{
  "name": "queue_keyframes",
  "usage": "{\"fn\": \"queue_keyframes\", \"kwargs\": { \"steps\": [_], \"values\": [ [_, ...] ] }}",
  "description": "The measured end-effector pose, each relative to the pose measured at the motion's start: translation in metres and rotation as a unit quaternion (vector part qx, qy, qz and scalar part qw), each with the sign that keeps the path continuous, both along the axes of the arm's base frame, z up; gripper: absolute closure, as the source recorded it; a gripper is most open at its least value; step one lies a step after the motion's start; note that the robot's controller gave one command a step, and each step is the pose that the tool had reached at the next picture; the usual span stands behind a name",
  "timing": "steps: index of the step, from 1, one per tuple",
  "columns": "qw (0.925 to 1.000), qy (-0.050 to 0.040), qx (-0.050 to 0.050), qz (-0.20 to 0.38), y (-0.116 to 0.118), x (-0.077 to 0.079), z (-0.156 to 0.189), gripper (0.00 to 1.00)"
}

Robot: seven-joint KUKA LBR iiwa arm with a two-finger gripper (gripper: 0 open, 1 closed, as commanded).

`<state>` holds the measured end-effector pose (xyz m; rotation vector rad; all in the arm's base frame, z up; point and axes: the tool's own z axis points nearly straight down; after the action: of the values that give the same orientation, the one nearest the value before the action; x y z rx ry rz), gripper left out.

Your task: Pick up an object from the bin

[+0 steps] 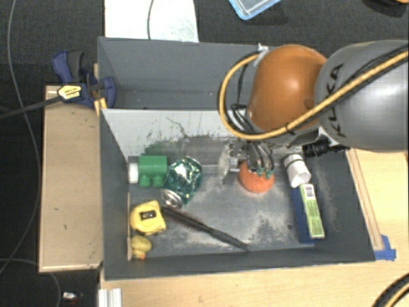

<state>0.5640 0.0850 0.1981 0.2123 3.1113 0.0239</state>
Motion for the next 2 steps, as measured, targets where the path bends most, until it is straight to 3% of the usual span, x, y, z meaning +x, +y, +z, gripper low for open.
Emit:
{"fn": "queue_keyframes", "kwargs": {
  "steps": [1, 2],
  "values": [
    [0.9995, -0.0038, -0.001, 0.03, -0.038, 0.0, 0.015, 1.0],
    [0.9986, -0.006, -0.003, 0.053, -0.015, -0.007, -0.003, 1.0]
  ]
}}
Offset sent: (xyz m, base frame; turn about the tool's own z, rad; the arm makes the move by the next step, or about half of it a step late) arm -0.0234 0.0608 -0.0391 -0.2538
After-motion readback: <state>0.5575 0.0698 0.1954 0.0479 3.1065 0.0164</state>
